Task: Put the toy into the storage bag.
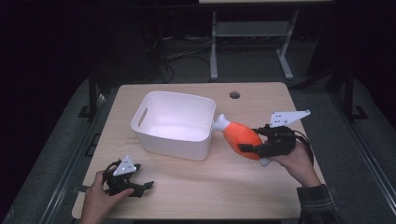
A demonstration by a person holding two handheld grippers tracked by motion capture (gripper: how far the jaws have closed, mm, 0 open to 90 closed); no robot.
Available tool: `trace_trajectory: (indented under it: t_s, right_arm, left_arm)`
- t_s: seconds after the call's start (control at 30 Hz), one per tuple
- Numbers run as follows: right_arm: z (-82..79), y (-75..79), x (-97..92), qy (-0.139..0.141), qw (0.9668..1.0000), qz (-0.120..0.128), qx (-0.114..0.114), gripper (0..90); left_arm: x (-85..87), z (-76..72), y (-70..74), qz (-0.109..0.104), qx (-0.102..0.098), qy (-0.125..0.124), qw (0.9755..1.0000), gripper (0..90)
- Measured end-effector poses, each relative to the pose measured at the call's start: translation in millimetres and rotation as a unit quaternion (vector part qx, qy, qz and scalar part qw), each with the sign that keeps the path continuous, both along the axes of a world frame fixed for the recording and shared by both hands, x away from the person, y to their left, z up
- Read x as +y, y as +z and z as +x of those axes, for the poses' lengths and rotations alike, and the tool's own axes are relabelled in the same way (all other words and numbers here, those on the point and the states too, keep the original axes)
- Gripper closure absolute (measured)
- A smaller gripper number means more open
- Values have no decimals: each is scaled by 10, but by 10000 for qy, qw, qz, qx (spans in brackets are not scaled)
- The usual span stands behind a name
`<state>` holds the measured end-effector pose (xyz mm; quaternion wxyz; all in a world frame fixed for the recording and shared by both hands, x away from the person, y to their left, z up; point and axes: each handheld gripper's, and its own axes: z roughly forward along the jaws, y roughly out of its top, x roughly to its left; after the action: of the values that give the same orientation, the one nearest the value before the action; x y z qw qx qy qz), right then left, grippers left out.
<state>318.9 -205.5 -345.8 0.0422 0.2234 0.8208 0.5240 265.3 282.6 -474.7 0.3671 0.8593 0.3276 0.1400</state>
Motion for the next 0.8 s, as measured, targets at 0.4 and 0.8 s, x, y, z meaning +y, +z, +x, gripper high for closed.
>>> trace_trajectory:
  t_s: [0.4,0.8]
  right_arm:
    - [175,202,178,189,9997,-120,-129,374]
    - [306,359,380,387,9988,-185,-222,374]
  left_arm:
    - [0,0,0,-1,-2,1,10000,127]
    - [0,0,0,-1,1,-6,10000,127]
